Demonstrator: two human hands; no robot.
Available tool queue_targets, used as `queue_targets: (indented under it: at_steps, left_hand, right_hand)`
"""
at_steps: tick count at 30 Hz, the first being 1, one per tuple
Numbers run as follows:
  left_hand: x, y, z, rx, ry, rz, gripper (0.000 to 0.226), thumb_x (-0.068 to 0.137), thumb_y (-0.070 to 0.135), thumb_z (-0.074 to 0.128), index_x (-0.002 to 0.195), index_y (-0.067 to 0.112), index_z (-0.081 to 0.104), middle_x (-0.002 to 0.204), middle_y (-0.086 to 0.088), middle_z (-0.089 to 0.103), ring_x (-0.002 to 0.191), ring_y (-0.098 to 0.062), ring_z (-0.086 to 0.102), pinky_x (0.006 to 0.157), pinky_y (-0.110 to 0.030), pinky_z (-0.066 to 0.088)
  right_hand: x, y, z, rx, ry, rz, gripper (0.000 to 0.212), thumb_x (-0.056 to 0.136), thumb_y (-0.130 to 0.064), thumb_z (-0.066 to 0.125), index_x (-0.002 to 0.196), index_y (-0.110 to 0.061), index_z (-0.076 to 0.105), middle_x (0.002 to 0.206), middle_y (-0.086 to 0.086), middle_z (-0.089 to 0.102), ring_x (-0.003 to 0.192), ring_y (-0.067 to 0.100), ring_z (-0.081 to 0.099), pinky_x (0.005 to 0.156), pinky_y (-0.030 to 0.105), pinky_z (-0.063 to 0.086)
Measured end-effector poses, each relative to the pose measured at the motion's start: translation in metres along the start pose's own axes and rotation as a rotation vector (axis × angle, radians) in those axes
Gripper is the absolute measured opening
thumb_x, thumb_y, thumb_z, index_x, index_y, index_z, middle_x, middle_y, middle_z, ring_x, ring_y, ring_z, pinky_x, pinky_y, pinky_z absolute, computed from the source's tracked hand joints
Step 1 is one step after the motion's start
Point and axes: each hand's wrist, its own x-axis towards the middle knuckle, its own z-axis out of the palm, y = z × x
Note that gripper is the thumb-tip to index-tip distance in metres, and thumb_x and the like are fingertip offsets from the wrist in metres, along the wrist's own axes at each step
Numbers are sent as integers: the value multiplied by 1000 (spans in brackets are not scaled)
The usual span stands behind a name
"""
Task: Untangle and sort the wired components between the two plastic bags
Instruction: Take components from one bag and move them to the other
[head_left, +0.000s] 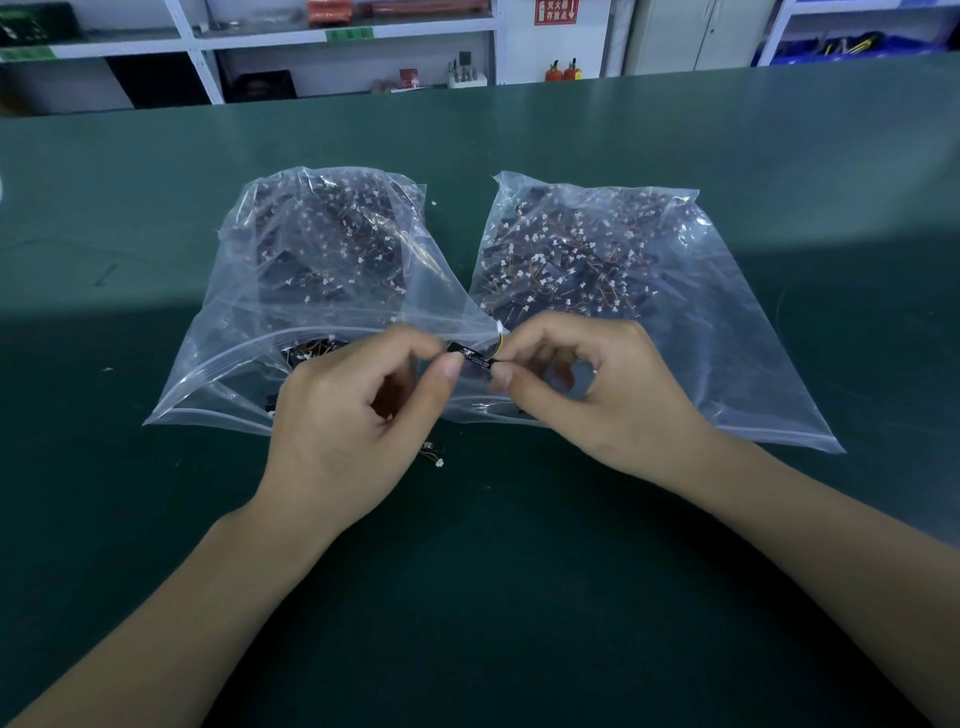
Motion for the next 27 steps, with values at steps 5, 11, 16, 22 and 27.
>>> queue_targets:
  at_steps: [5, 11, 16, 22, 27]
  left_hand:
    - [-1, 2, 0, -44, -50, 21, 19, 105, 30, 64, 98, 15, 72, 66, 8, 55, 58, -19, 55, 55, -38, 45]
    - [0, 3, 0, -45, -54, 30, 21, 103, 24, 66, 85, 14, 71, 65, 7, 57, 59, -18, 56, 56, -37, 44]
    - [1, 5, 1, -42, -27, 39, 21, 96, 22, 67, 77, 14, 67, 63, 12, 53, 58, -13, 51, 58, -21, 39]
    - [1, 5, 1, -16, -35, 49, 19, 95, 21, 67, 77, 14, 67, 64, 12, 54, 58, -12, 51, 58, -22, 39]
    - [0, 5, 1, -4, -37, 56, 19, 95, 21, 66, 77, 16, 67, 64, 13, 54, 58, -11, 51, 58, -21, 39]
  right_hand:
    - [-1, -1, 1, -21, -29, 28, 7, 96, -8, 77, 91, -14, 76, 78, -5, 73, 69, 21, 67, 64, 31, 51]
    - [0, 0, 2, -31, -53, 23, 5, 97, -12, 77, 93, -16, 77, 81, -6, 75, 72, 21, 68, 66, 27, 50]
    - [-1, 0, 3, 12, -63, 31, 4, 97, -12, 77, 94, -15, 78, 83, -9, 75, 73, 17, 68, 67, 20, 46]
    - [0, 1, 3, 0, -76, 47, 4, 97, -14, 77, 93, -16, 77, 84, -11, 75, 72, 17, 66, 66, 20, 45]
    - [-1, 1, 2, -14, -83, 27, 5, 97, -13, 77, 93, -16, 78, 83, -16, 73, 72, 16, 66, 66, 18, 44]
